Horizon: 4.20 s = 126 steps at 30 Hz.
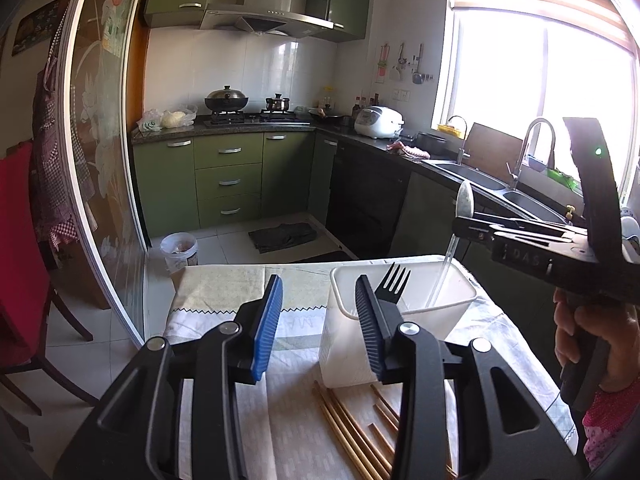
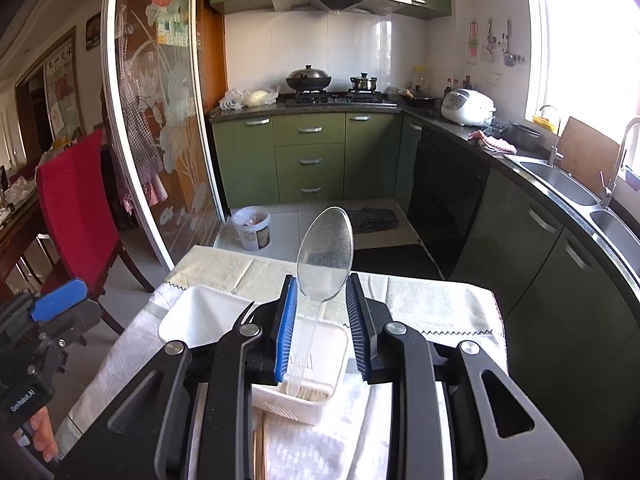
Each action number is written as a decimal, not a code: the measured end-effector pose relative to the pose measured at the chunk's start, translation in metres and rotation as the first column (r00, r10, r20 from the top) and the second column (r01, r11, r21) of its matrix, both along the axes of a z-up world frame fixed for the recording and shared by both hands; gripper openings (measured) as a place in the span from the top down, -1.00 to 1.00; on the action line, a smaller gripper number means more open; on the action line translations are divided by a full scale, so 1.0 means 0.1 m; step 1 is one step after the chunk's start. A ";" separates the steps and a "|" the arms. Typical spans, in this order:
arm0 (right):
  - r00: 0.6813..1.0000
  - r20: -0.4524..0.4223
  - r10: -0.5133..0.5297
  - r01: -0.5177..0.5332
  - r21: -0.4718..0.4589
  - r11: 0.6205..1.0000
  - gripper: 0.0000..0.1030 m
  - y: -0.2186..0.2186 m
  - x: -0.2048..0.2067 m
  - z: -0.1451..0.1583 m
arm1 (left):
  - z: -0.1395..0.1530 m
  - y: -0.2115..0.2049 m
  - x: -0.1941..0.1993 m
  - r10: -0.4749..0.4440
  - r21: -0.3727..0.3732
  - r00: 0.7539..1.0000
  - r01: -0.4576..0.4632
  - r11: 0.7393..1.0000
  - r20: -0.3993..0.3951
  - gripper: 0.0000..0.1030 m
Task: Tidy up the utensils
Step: 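Drop the fork into the holder with the left gripper while the right gripper inserts the spoon, then move the left gripper back down to the loose wooden chopsticks, then grasp one wooden chopstick with the left gripper while the right gripper grasps another, then lift the chopsticks upright and lower them into the white holder with both grippers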
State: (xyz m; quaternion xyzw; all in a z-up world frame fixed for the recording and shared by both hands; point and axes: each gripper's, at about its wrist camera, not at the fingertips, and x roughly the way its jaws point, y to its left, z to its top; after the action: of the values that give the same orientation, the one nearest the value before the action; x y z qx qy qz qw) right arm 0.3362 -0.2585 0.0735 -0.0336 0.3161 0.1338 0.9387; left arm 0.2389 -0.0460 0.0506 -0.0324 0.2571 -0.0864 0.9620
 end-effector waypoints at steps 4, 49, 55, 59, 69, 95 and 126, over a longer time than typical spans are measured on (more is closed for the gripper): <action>0.999 -0.037 0.021 -0.022 -0.025 0.999 0.48 0.05 -0.05 -0.21 | -0.02 -0.04 -0.06 0.002 0.020 1.000 -0.002 1.000 -0.024 0.28; 0.969 -0.239 0.064 -0.037 0.118 0.992 0.26 -0.98 -1.60 -1.09 | -1.63 -0.53 0.25 0.151 0.170 0.671 -0.037 0.985 -0.726 0.50; 0.923 -0.344 0.171 -0.144 0.101 0.984 0.30 -0.45 -1.26 -1.30 | -1.62 -0.46 0.11 0.106 0.171 0.677 0.029 0.985 -0.728 0.78; 0.879 -0.427 0.210 -0.195 0.080 0.978 0.40 -0.10 -0.99 -1.51 | -1.62 -0.33 -0.04 0.079 0.175 0.668 0.078 0.981 -0.740 0.78; 0.852 -0.503 0.145 -0.196 -0.051 0.979 0.51 0.29 -0.67 -1.82 | -1.63 -0.07 -0.19 0.051 0.164 0.674 0.104 0.981 -0.737 0.75; 0.890 -0.428 0.154 -0.206 -0.079 0.975 0.87 0.58 -0.85 -1.72 | -1.63 -0.05 0.01 0.103 0.166 0.663 0.033 0.986 -0.742 0.67; 0.994 -0.103 0.030 -0.006 0.220 0.975 0.87 -0.82 -2.26 -0.79 | -0.31 -0.20 -1.35 0.040 0.126 0.997 -0.031 0.991 -0.067 0.87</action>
State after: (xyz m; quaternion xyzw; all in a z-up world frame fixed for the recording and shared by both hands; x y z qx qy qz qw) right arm 0.1107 -0.3409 -0.0055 0.0746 0.3484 0.1780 0.9173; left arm 0.1035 -0.0660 0.0192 0.0205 0.2946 -0.0519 0.9540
